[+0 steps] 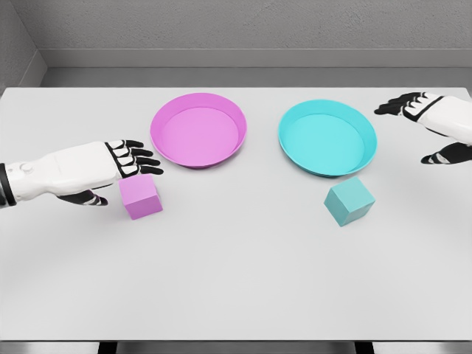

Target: Place the blocks in the corresponding plates according to their colors

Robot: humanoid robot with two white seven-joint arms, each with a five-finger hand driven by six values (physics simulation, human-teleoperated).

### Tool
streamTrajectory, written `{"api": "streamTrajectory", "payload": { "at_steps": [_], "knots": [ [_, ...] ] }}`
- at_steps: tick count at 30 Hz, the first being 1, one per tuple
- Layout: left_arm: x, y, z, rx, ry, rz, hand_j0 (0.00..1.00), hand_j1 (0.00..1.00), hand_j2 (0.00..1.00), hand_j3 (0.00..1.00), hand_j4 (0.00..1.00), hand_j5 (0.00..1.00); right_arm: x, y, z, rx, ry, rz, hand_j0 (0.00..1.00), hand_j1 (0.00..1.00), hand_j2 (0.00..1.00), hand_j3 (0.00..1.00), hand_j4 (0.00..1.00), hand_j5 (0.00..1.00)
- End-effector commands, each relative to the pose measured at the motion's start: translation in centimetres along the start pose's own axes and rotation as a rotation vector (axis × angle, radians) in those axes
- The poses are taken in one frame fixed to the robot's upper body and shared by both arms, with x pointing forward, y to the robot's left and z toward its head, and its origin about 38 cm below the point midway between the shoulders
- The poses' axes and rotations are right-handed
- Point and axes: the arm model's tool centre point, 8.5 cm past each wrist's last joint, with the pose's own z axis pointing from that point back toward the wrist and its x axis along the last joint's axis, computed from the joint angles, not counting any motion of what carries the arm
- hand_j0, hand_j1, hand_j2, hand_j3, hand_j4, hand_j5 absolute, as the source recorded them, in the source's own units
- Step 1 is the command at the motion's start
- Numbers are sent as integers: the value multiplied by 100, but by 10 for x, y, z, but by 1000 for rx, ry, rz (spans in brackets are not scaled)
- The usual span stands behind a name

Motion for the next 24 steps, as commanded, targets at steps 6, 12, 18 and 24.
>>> {"api": "streamTrajectory", "payload": {
  "at_steps": [6, 12, 18, 24],
  "knots": [
    [0, -2, -12, -28, -12, -35, 100, 100, 100, 100, 100, 100, -4, -7, 2, -14, 17, 10, 100, 100, 100, 100, 100, 100],
    [-15, -25, -35, -133, 21, -37, 100, 100, 100, 100, 100, 100, 30, 13, -25, 72, -60, 98, 100, 100, 100, 100, 100, 100],
    [-12, -28, -46, -196, 12, -80, 100, 100, 100, 100, 100, 100, 54, 49, -49, 185, -151, 93, 100, 100, 100, 100, 100, 100],
    [-10, -28, -55, -222, 4, -100, 100, 100, 100, 100, 100, 100, 59, 58, -54, 210, -169, 85, 100, 100, 100, 100, 100, 100]
  ]
}}
